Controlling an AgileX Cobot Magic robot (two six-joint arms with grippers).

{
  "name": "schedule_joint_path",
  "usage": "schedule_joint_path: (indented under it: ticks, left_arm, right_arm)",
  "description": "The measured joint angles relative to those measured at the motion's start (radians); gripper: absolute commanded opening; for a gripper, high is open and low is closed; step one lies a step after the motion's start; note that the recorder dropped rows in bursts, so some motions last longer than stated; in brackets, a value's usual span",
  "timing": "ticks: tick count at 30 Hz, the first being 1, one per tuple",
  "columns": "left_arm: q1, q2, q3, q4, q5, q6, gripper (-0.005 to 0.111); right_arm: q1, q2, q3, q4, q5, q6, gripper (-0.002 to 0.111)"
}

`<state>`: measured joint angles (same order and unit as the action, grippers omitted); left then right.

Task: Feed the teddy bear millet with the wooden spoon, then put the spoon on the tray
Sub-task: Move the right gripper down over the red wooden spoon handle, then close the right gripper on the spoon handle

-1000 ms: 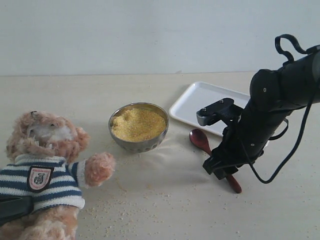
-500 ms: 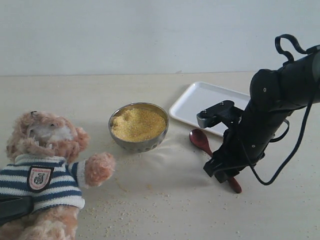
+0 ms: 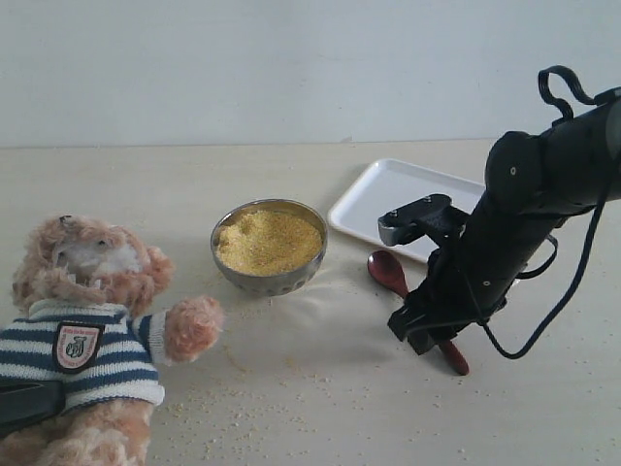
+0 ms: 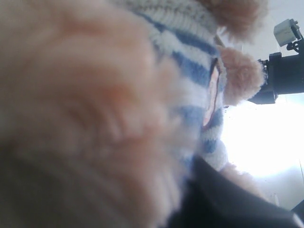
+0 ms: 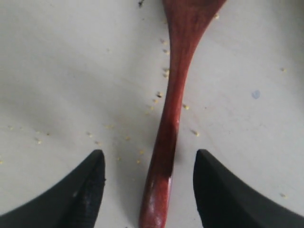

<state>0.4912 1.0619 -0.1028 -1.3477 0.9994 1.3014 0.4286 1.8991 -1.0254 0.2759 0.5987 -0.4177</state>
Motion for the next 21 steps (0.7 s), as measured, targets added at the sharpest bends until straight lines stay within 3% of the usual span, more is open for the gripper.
schedule_joint_path:
  ticks: [13, 19, 21]
  left_arm:
    - [0.0, 0.0, 0.0, 0.0, 0.0, 0.0, 0.005]
    - [0.0, 0.0, 0.0, 0.0, 0.0, 0.0, 0.005]
    - [0.0, 0.0, 0.0, 0.0, 0.0, 0.0, 0.005]
  right_arm:
    - [0.0, 0.033, -0.012, 0.041, -0.06, 0.0, 0.055]
    - [0.0, 0.033, 0.009, 0.046, -0.093, -0.006, 0.03]
    - [0.0, 0.033, 0.018, 0.046, -0.093, -0.016, 0.027]
